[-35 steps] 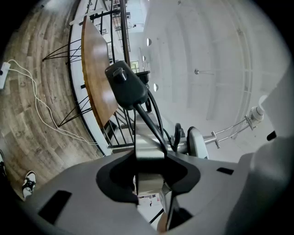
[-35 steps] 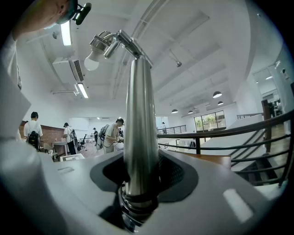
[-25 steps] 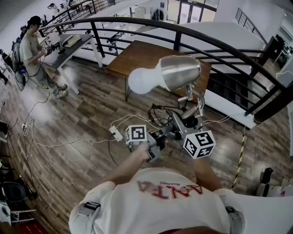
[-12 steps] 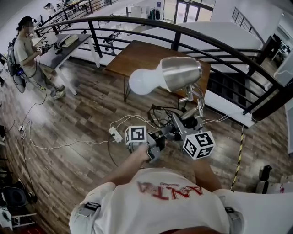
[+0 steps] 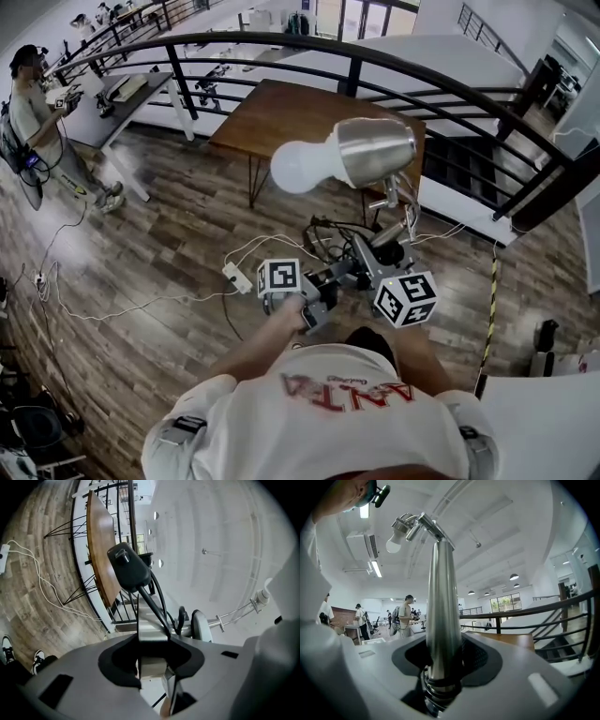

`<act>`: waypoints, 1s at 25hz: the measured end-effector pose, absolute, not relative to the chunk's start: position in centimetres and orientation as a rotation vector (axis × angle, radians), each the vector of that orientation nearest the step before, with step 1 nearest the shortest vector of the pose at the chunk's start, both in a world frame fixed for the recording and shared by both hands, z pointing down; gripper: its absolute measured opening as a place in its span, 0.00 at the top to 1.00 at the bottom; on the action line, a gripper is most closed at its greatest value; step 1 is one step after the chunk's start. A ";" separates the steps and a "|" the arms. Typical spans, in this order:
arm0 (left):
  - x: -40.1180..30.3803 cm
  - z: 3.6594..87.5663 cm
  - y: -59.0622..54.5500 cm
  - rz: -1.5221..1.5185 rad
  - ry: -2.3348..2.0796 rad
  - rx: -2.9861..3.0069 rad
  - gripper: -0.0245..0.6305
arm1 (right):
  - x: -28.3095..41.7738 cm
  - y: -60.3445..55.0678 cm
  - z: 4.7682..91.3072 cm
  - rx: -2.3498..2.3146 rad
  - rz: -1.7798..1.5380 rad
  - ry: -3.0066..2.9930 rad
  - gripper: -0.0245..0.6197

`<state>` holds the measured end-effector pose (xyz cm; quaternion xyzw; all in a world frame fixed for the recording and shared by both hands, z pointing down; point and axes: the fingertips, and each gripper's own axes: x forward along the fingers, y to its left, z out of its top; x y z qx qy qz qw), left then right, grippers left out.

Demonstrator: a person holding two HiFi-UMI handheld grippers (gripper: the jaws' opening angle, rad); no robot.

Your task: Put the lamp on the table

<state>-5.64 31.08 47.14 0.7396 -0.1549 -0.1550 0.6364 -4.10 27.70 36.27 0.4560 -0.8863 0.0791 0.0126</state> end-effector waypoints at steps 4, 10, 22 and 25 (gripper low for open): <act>-6.0 47.8 30.9 -0.336 -0.368 1.678 0.73 | -4.3 27.3 37.1 1.415 0.302 -2.768 0.69; -6.5 48.3 27.7 -0.331 -0.409 1.674 0.73 | -4.5 24.1 37.5 1.392 0.326 -2.803 0.69; -1.1 48.3 17.4 -0.318 -0.447 1.667 0.73 | 1.3 13.6 37.6 1.379 0.354 -2.833 0.69; 1.2 48.0 14.6 -0.327 -0.456 1.670 0.73 | 3.5 10.8 37.3 1.358 0.355 -2.840 0.69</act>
